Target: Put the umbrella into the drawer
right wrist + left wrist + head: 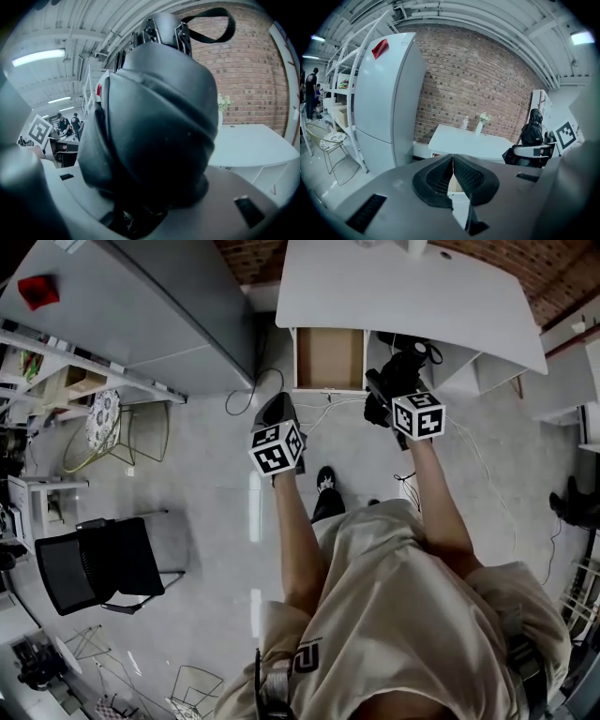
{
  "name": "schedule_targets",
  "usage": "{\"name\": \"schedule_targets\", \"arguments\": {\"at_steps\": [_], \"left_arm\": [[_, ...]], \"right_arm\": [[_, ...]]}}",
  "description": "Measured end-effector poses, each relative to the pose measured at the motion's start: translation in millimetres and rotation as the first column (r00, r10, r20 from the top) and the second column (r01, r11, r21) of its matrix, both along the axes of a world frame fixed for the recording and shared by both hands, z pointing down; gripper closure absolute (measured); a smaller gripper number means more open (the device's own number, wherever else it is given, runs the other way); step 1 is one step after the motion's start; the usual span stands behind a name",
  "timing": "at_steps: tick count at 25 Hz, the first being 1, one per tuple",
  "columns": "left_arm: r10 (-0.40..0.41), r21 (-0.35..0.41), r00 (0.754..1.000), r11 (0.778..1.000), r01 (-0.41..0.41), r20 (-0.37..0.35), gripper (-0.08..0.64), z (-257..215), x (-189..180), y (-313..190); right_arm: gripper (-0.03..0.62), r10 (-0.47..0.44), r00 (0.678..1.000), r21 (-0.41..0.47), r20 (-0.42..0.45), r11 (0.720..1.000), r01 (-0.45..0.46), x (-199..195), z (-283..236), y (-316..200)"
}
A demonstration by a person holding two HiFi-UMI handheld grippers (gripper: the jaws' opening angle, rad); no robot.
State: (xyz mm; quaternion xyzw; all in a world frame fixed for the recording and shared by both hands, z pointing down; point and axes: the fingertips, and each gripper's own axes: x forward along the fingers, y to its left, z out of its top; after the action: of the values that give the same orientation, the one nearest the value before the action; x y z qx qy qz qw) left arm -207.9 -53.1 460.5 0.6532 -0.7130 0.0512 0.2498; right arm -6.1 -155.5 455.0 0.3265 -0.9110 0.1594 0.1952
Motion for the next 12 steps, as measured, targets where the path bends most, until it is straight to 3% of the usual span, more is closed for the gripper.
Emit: {"name": "schedule_targets", "arguments": {"at_steps": [4, 8, 12], "left_arm": [[0.015, -0.001, 1.000, 1.000, -0.015, -0.015, 0.549, 3.9, -28.3, -23.5], [0.005, 0.013, 0.995, 1.000, -0.003, -0.096, 0.549, 8.2, -61.1, -43.1], [0.074, -0.002, 0.993, 0.997, -0.074, -0.094, 0.549, 21.1, -70.9, -61.5]], "right_arm": [[0.314, 0.026, 1.000, 0.010, -0.007, 1.000, -0.026, -15.5, 0.1, -16.2], [0.314, 0.071, 0.997, -0.021, -0.008, 0.997, -0.071, -27.5, 12.7, -26.8], [0.314, 0.142, 0.989, -0.033, -0.031, 0.989, -0.143, -30.1, 26.4, -37.1]]}}
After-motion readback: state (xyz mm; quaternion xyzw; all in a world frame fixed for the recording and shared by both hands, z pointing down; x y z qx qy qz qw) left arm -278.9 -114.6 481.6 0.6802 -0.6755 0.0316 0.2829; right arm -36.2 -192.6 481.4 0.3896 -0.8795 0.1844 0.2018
